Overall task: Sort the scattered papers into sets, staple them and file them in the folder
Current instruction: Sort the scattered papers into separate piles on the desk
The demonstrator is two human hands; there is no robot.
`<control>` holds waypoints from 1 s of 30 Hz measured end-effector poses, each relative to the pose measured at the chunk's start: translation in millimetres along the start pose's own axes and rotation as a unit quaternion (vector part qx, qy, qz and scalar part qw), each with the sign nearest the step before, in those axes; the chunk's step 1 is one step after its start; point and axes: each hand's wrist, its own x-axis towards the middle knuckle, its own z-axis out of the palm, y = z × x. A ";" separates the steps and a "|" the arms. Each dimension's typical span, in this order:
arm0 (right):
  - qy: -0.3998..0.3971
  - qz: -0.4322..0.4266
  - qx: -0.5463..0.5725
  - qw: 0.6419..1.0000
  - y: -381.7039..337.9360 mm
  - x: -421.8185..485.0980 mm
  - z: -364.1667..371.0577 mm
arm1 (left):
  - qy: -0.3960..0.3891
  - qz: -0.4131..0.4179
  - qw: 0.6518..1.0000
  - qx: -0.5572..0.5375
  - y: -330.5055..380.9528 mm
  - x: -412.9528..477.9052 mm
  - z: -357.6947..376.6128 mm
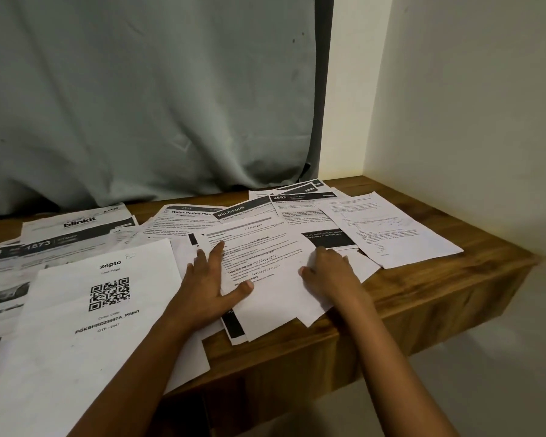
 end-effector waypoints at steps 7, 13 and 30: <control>0.030 -0.030 0.005 0.999 -4.4 -6.5 12.5 | -0.017 -0.012 1.000 0.023 9.5 -2.7 -5.1; 0.113 -0.015 0.093 0.989 16.8 12.7 -10.7 | -0.034 -0.019 0.998 0.053 7.5 0.7 -3.2; 0.151 0.091 0.001 0.984 82.3 56.3 -16.7 | -0.062 -0.023 0.991 0.113 -1.4 6.2 1.5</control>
